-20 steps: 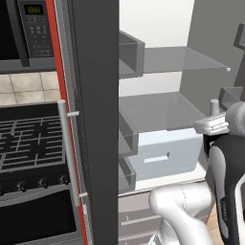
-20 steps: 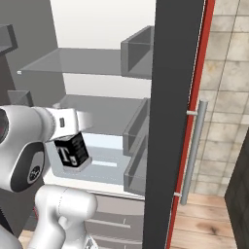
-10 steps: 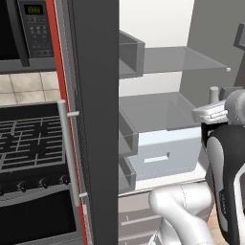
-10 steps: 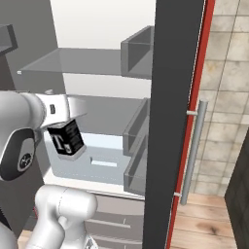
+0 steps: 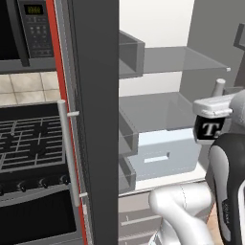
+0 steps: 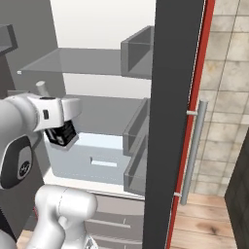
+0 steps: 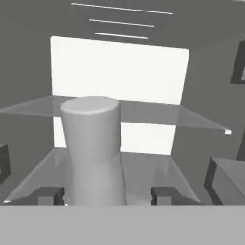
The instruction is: Place the liquor and beer on the top shelf of the fridge to keep them out of children's reach, and place the corn on lower shelves for easy access.
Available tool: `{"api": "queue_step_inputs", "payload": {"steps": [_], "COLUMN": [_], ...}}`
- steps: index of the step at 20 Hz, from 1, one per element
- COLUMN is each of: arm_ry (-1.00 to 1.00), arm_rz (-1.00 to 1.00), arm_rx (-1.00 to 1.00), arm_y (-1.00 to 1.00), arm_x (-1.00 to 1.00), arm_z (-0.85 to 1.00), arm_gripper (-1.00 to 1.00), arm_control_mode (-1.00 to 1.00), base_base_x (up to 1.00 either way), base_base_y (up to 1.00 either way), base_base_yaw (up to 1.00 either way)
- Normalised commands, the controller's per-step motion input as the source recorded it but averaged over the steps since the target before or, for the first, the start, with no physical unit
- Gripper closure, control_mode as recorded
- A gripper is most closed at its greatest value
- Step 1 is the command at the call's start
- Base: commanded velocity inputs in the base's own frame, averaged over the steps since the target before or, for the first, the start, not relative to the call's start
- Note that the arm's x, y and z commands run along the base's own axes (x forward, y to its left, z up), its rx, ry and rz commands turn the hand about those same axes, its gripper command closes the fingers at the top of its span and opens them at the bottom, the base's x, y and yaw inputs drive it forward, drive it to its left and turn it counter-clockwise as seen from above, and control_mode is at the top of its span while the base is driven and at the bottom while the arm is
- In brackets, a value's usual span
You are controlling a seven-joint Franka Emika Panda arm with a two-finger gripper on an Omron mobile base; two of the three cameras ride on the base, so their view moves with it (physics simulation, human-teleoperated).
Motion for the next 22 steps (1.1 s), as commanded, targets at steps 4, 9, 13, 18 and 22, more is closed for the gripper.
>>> {"api": "queue_step_inputs", "payload": {"steps": [4,9,13,18,22], "arm_ry": [-0.16,0.00,0.00,0.02,0.00], "arm_rz": [0.00,0.00,0.00,0.00,0.00], "arm_rx": [0.04,0.00,0.00,0.00,0.00], "arm_y": [0.00,0.00,0.00,0.00,0.00], "arm_x": [0.00,0.00,0.00,0.03,0.24], "arm_z": [0.37,0.76,0.80,0.27,0.00], "arm_gripper": [1.00,1.00,1.00,1.00,1.00], "arm_control_mode": [-1.00,-1.00,-1.00,-1.00,-1.00], "base_base_x": [0.00,0.00,0.00,0.00,0.00], "base_base_y": [0.00,0.00,0.00,0.00,0.00], "base_base_yaw": [0.00,0.00,0.00,0.00,0.00]}}
